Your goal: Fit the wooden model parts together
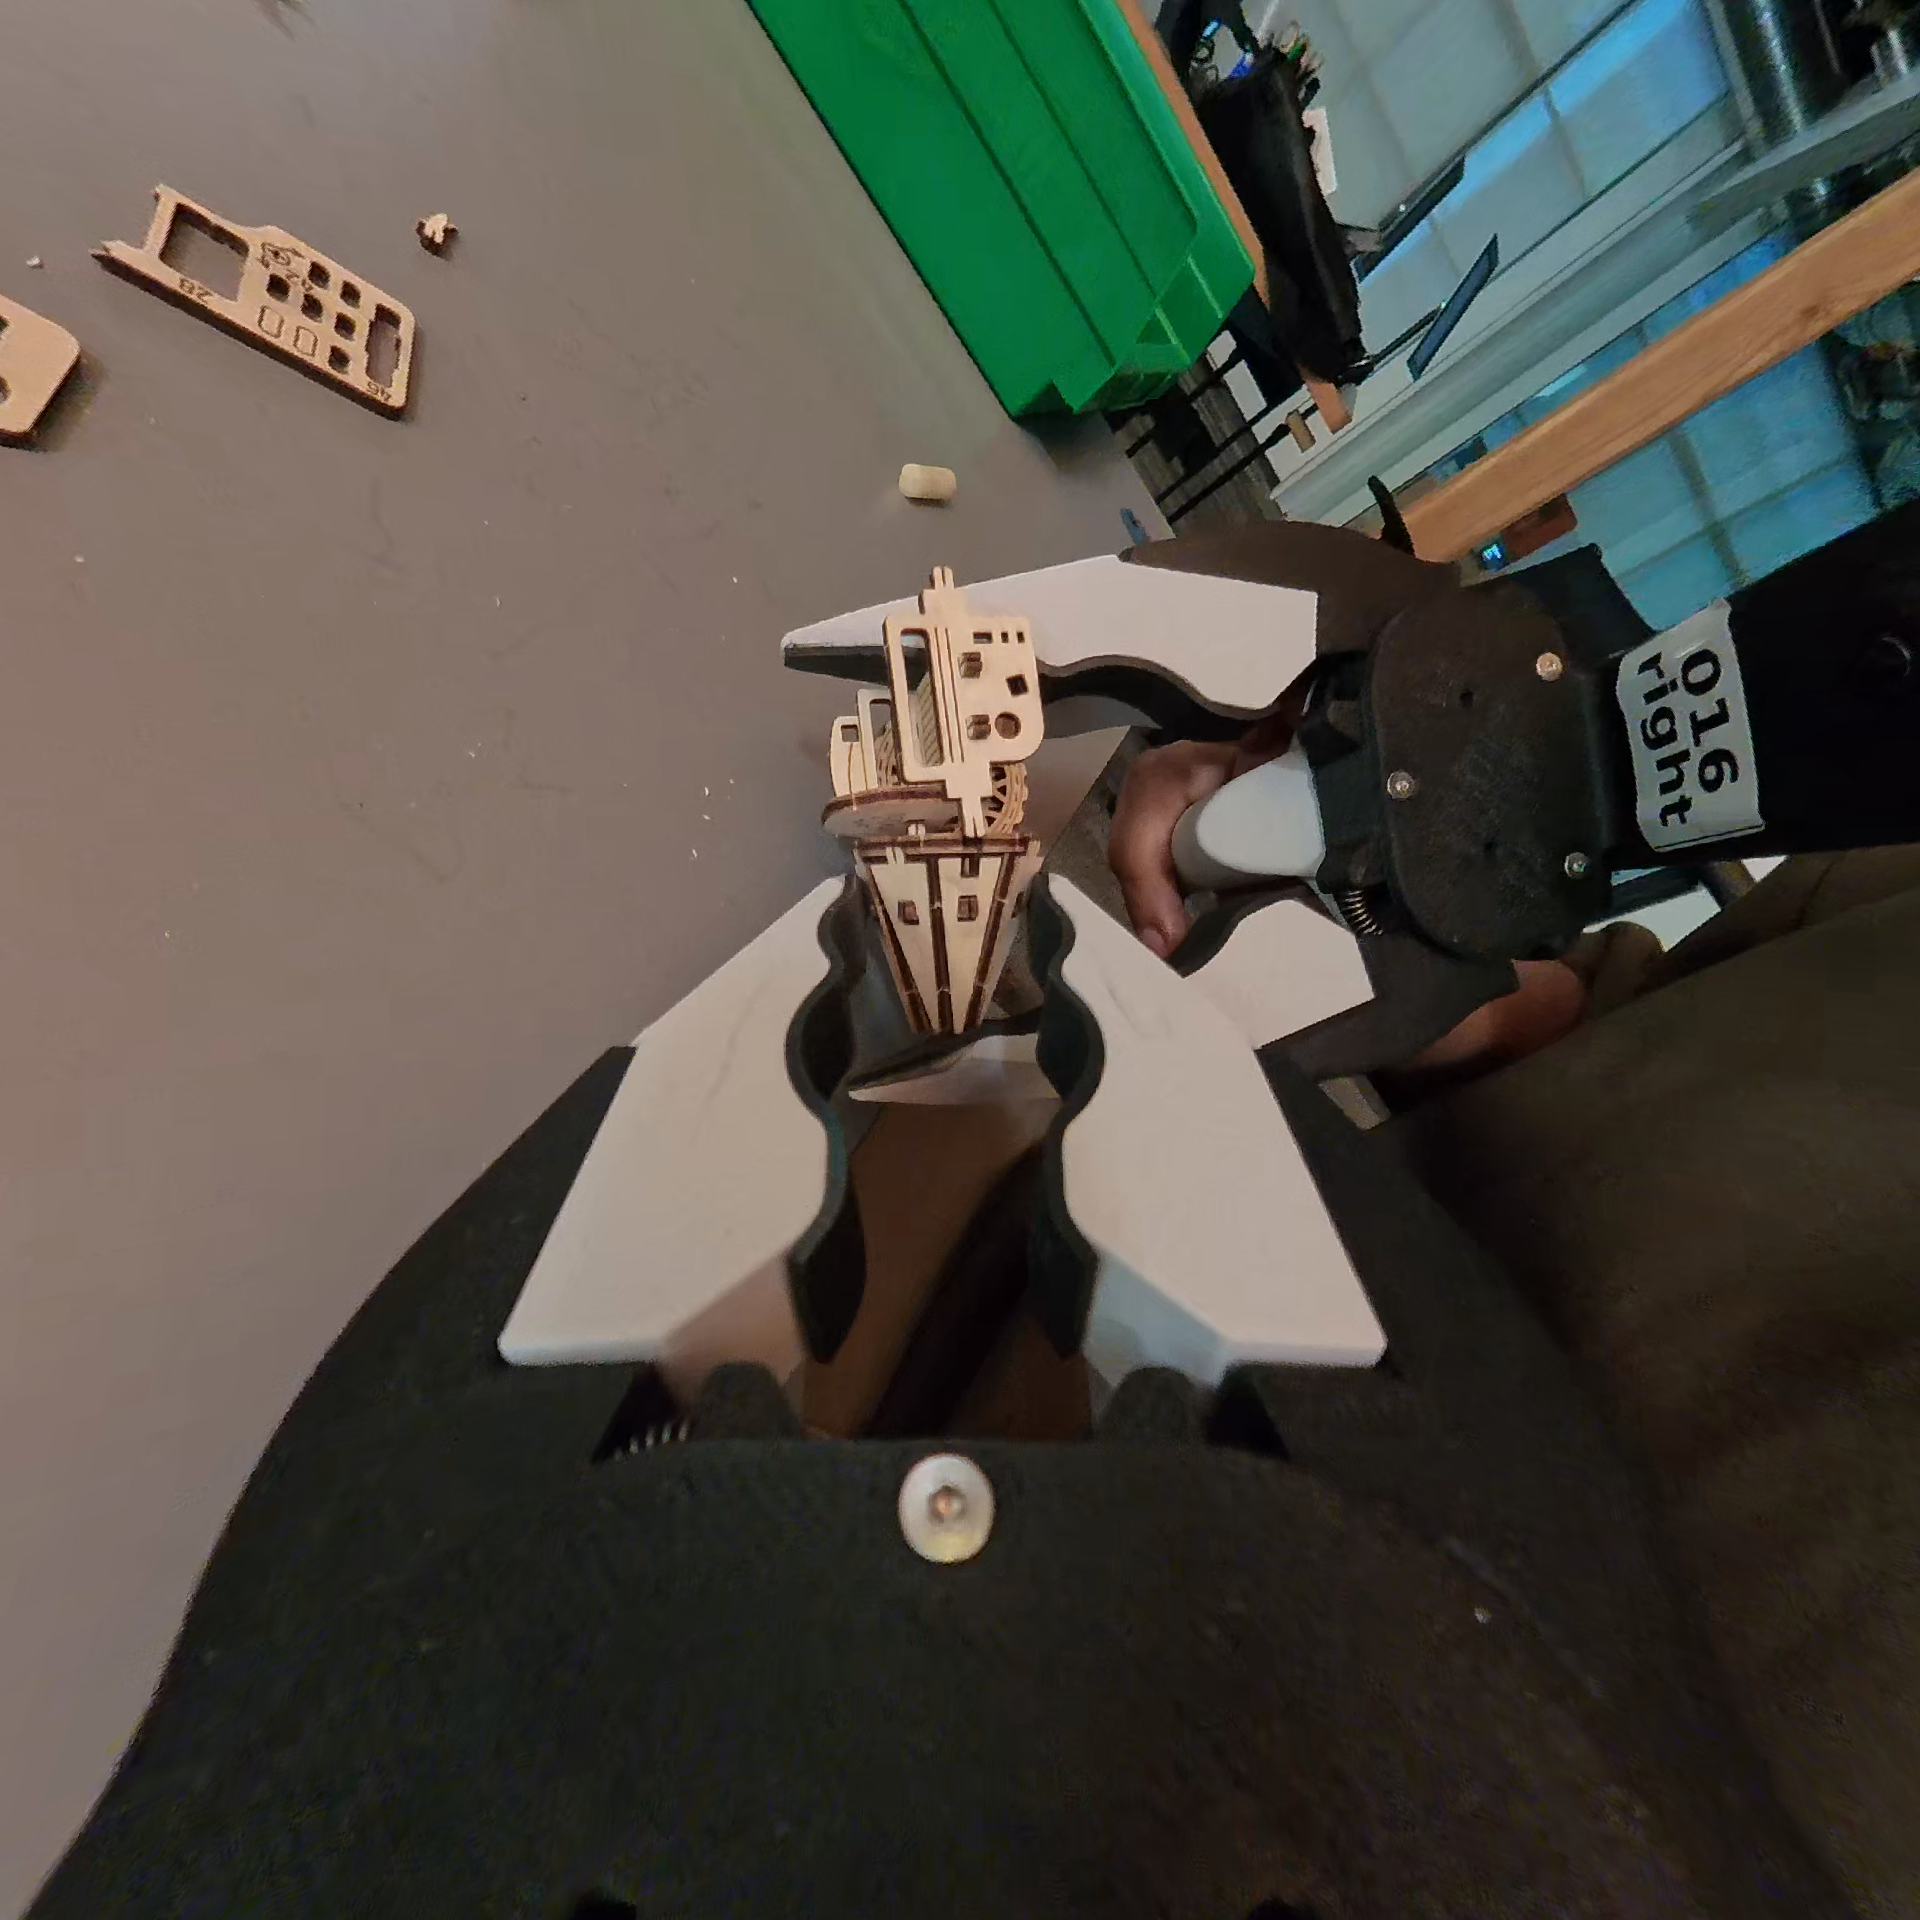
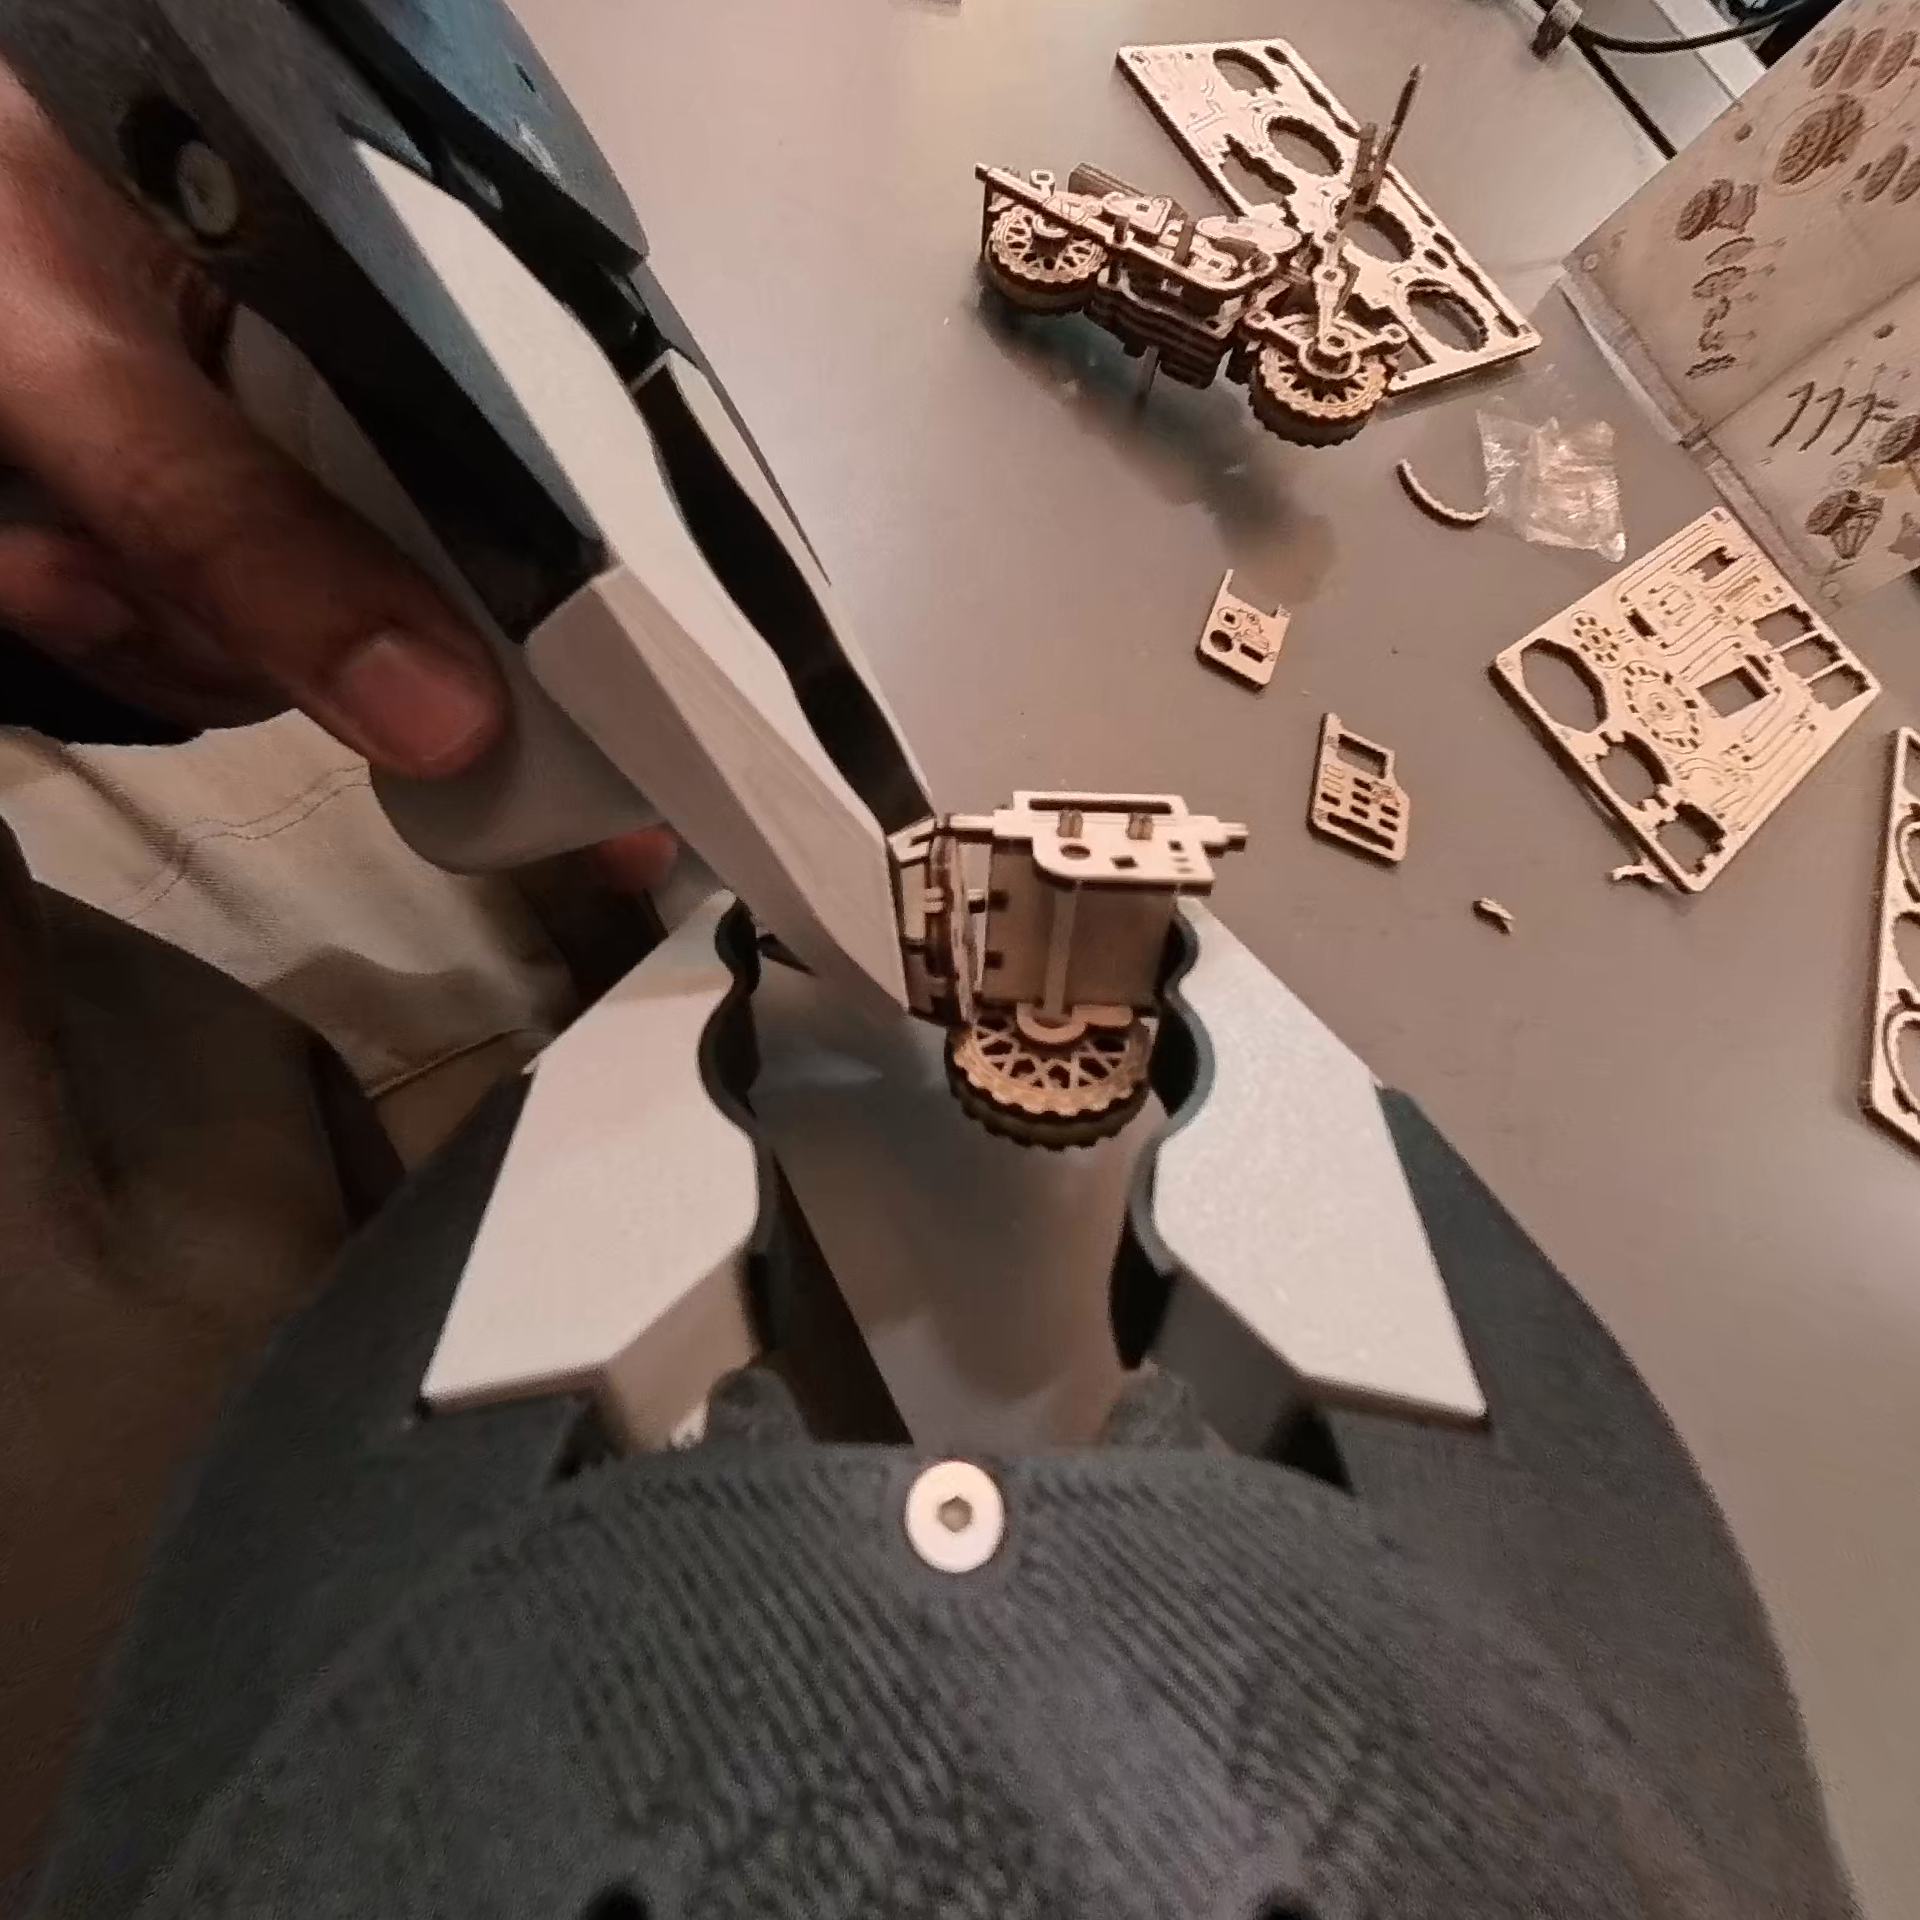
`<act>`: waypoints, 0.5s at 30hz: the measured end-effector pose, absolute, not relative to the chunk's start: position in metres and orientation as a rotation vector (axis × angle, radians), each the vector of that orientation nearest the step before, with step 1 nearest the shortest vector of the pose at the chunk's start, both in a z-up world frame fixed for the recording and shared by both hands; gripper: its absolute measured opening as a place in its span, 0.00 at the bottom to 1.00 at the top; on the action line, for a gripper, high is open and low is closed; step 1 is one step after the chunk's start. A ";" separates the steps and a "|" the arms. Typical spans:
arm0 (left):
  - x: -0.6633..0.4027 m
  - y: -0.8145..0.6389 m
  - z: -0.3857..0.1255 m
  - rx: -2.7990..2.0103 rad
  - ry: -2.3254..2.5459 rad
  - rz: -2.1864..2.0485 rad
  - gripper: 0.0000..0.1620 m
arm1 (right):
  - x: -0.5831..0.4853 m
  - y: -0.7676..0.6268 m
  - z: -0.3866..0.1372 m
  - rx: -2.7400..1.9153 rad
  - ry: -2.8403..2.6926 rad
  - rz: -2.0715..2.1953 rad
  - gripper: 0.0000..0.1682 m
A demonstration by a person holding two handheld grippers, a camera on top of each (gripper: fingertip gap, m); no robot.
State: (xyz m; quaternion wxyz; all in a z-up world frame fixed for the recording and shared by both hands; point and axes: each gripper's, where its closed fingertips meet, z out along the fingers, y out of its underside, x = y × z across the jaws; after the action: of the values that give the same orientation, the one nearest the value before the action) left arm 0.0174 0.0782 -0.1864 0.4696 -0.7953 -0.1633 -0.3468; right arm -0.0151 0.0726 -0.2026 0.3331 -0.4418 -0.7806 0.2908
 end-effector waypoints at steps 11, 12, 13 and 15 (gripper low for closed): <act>0.017 0.077 -0.168 -1.854 -0.312 -0.911 0.24 | -0.013 0.079 -0.197 -1.234 -2.022 0.890 0.45; 0.016 0.075 -0.165 -1.846 -0.260 -0.879 0.24 | -0.011 0.080 -0.198 -1.242 -2.029 0.898 0.45; 0.015 0.074 -0.163 -1.846 -0.208 -0.841 0.21 | -0.010 0.082 -0.198 -1.238 -2.036 0.901 0.45; 0.012 0.071 -0.160 -1.832 -0.131 -0.774 0.19 | -0.007 0.080 -0.198 -1.204 -2.059 0.916 0.45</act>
State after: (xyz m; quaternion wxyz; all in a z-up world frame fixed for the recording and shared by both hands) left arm 0.0117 0.0713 -0.1596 0.5432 -0.7718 -0.0552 -0.3261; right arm -0.0072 0.0795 -0.1979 0.2891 -0.4510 -0.7715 0.3432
